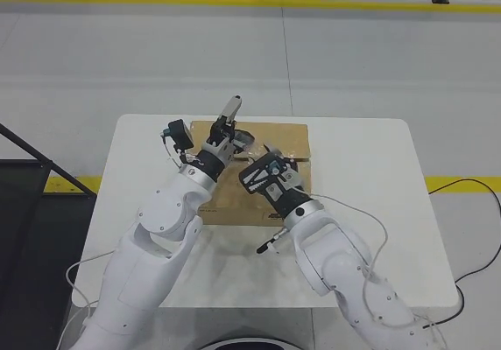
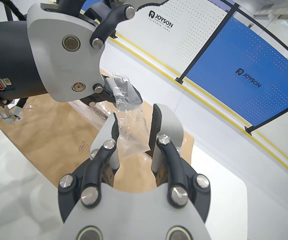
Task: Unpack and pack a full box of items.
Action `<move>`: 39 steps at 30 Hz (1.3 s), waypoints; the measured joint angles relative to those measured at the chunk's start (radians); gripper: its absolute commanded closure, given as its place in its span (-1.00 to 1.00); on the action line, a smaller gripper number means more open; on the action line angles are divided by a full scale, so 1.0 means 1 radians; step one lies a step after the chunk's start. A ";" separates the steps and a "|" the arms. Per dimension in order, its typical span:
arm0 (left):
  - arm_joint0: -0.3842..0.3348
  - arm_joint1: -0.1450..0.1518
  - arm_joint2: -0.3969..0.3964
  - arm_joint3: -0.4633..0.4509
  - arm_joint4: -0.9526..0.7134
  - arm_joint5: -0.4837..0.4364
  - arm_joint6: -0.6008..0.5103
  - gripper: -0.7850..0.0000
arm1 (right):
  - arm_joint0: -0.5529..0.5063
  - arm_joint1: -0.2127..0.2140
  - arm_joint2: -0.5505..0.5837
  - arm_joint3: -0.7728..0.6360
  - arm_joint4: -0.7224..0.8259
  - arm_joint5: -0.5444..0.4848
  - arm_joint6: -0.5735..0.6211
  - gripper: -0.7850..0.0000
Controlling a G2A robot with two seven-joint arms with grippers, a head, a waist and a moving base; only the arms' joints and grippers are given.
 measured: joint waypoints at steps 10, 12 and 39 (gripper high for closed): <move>0.002 -0.005 -0.002 -0.001 0.001 0.001 -0.003 -1.00 | -0.002 -0.017 0.001 0.013 -0.039 0.007 0.050 0.42; 0.003 -0.005 -0.002 -0.002 0.002 0.002 -0.003 -1.00 | 0.000 -0.022 0.001 0.017 -0.045 0.014 0.056 0.48; 0.064 -0.005 -0.070 -0.056 0.011 -0.001 -0.011 -1.00 | -0.011 -0.072 0.088 0.049 0.088 0.104 0.019 0.54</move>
